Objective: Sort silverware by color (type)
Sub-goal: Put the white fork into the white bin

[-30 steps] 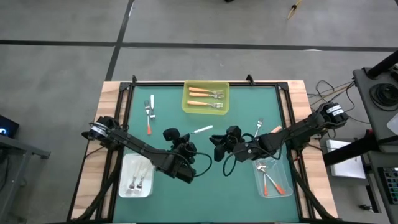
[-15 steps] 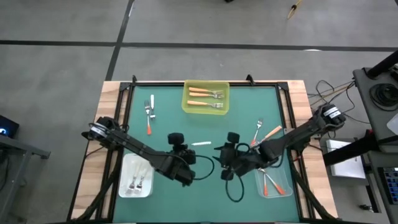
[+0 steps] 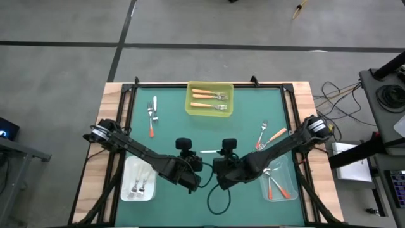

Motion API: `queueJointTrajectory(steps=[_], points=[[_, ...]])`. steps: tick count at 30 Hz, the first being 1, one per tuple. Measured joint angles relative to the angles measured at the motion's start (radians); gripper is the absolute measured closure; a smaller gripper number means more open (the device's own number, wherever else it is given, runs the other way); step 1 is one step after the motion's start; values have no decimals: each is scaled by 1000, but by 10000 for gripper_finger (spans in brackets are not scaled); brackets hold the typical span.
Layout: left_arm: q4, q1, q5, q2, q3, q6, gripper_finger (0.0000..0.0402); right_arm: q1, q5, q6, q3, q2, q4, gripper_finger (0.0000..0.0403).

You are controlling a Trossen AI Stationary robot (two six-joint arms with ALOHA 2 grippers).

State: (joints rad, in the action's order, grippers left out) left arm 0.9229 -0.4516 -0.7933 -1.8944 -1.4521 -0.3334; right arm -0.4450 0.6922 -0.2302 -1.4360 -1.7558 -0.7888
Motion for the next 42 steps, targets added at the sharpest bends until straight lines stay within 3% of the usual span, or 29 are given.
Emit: queueJointTrajectory(steps=[12,22,34,42], points=[[-41,-8,4,0,-6,7,401,41,18,58,-65,-66,-65,264],[-70,-6,15,0,-6,8,401,52,8,139,-63,-66,-69,378],[-87,-7,31,0,-6,-8,397,48,34,163,-62,-66,-78,380],[-92,-9,51,9,-6,61,332,46,51,171,-63,-66,-150,380]])
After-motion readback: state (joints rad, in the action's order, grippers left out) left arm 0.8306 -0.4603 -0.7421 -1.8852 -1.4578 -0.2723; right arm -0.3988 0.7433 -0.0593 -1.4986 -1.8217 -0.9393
